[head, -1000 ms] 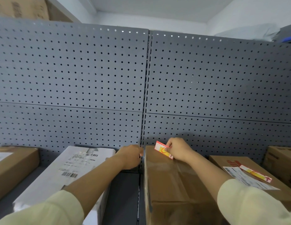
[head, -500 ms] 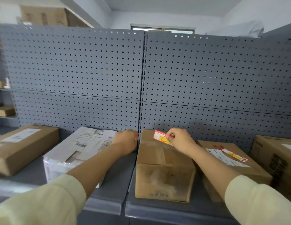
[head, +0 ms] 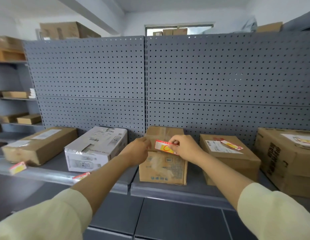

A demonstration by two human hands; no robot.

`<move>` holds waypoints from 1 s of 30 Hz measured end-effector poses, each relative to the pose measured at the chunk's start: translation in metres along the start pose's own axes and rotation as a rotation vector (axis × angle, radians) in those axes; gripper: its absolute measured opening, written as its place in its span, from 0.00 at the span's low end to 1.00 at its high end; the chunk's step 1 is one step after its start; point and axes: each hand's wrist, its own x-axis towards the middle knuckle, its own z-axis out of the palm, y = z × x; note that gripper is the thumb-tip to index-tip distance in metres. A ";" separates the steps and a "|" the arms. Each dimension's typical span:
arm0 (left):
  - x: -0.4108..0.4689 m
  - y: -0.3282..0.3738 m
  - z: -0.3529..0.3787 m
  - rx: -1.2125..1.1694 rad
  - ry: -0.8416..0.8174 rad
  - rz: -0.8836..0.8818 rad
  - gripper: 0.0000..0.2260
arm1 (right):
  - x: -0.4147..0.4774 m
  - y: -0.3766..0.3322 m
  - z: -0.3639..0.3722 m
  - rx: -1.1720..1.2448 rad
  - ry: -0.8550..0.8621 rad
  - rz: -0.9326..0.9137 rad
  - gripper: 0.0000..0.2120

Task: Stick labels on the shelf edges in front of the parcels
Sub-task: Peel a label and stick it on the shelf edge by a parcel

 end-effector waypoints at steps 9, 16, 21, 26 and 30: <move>-0.036 0.005 0.036 -0.010 0.002 0.077 0.13 | -0.031 0.018 0.043 -0.027 -0.187 0.061 0.06; -0.053 -0.004 0.082 0.035 -0.296 0.027 0.15 | -0.047 0.031 0.085 -0.174 -0.245 0.105 0.06; -0.055 -0.008 0.103 0.028 -0.364 -0.024 0.17 | -0.055 0.041 0.098 -0.237 -0.235 0.153 0.07; -0.056 -0.004 0.110 0.055 -0.343 0.048 0.21 | -0.056 0.043 0.096 -0.275 -0.205 0.120 0.07; -0.055 -0.005 0.111 0.026 -0.338 0.043 0.20 | -0.057 0.043 0.093 -0.303 -0.194 0.103 0.07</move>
